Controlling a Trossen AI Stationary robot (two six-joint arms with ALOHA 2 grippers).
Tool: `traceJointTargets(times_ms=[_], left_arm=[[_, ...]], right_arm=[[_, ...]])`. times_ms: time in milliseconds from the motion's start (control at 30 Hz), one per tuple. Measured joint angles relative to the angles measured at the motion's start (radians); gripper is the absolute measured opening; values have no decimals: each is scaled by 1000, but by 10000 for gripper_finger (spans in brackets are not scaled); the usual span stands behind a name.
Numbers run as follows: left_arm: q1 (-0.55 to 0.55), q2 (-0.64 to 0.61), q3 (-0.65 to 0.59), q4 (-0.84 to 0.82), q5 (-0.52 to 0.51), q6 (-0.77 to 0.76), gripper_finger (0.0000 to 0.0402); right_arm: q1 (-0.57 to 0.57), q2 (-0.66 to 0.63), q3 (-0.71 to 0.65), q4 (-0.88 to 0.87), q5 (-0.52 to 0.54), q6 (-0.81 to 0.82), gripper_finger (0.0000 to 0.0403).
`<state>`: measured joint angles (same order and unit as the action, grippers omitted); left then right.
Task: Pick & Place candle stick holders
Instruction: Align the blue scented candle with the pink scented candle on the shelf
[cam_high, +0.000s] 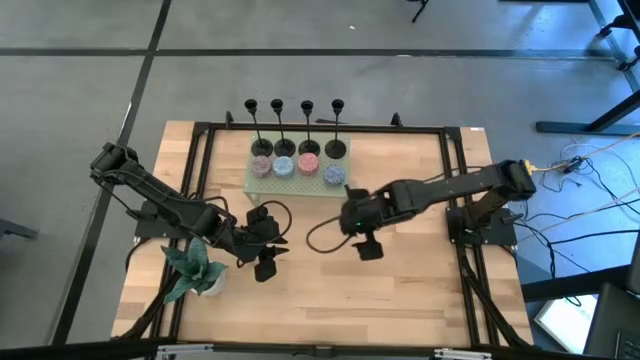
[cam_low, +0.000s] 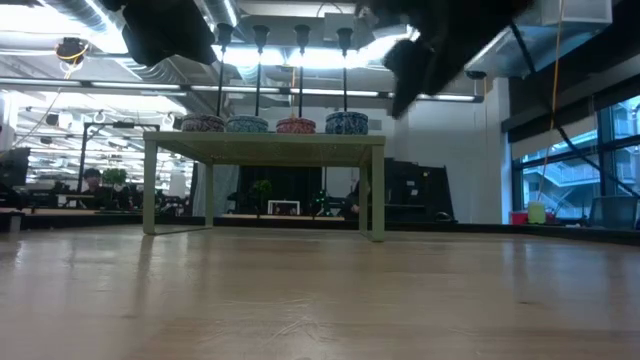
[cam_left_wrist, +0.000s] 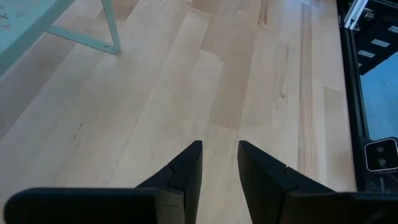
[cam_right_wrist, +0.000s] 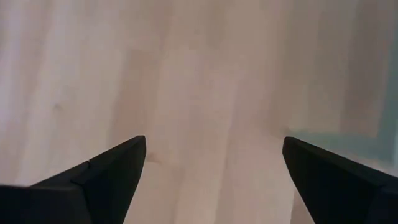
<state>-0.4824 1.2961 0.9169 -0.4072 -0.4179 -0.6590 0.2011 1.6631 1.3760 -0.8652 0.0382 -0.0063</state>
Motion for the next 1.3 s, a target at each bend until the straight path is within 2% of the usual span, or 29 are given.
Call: traceJointTargets(times_ms=[200, 433, 633, 767, 900, 1033, 1167, 1300], left_arm=[[0, 0, 0, 6, -8, 0, 98], [0, 0, 0, 49, -20, 45, 98], [0, 0, 0, 46, -62, 181, 98], [0, 0, 0, 46, -78, 228, 98], [0, 0, 0, 45, -212, 351, 98], [7, 0, 0, 46, -283, 316, 98], [27, 0, 0, 45, -289, 306, 98], [47, 0, 0, 45, -334, 323, 85]], right_arm=[[-1, -180, -268, 194, 104, 81, 381], [0, -294, -484, 599, 43, 131, 381], [0, -296, -554, 808, 46, 103, 381], [0, -296, -569, 930, 102, 107, 381], [-1, -281, -581, 994, 127, 138, 381], [0, -241, -581, 1081, 127, 216, 379], [0, -196, -581, 1156, 127, 223, 343], [-2, -170, -581, 1173, 127, 211, 256]])
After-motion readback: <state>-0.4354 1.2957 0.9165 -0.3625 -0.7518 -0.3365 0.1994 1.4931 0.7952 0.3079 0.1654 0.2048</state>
